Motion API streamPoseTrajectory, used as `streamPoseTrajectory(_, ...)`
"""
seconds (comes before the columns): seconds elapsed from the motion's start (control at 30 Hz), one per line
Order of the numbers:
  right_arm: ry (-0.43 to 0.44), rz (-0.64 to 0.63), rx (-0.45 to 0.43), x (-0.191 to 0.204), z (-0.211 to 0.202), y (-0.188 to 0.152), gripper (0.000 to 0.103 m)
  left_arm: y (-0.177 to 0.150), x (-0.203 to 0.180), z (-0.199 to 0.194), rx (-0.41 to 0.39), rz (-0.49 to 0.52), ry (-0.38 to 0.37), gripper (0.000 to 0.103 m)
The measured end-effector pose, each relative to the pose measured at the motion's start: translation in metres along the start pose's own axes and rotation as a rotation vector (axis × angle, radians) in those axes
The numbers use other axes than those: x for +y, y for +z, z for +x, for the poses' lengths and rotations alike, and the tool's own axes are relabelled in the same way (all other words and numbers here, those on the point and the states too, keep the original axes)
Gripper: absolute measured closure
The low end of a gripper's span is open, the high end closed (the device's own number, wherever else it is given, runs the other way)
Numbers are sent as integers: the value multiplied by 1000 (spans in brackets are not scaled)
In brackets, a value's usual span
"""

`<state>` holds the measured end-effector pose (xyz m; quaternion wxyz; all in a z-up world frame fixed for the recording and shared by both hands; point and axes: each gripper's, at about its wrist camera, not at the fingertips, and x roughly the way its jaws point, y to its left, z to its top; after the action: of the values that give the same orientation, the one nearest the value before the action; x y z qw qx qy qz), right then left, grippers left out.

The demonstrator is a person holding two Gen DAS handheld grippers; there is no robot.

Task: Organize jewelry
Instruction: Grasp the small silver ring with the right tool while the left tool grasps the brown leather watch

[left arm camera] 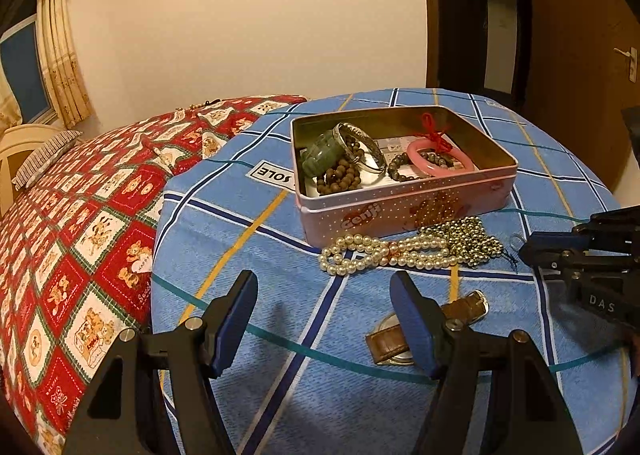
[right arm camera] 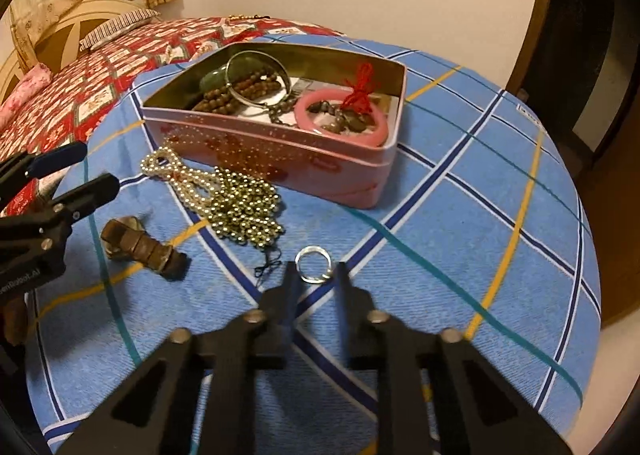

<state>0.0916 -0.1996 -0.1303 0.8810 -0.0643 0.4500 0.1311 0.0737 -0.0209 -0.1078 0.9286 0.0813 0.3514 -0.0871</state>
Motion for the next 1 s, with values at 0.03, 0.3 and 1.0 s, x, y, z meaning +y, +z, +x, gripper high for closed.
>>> streamPoseTrajectory(0.03, -2, -1, -1, 1, 0, 0, 89, 0, 0, -1, -2, 0, -2, 34)
streamPoseTrajectory(0.3, 0, 12, -14, -1, -4, -5, 93, -1, 0, -4, -5, -2, -7, 34)
streamPoseTrajectory(1.0, 18, 11, -18, 1, 1, 3, 81, -4, -6, -1, 12, 15, -42, 34)
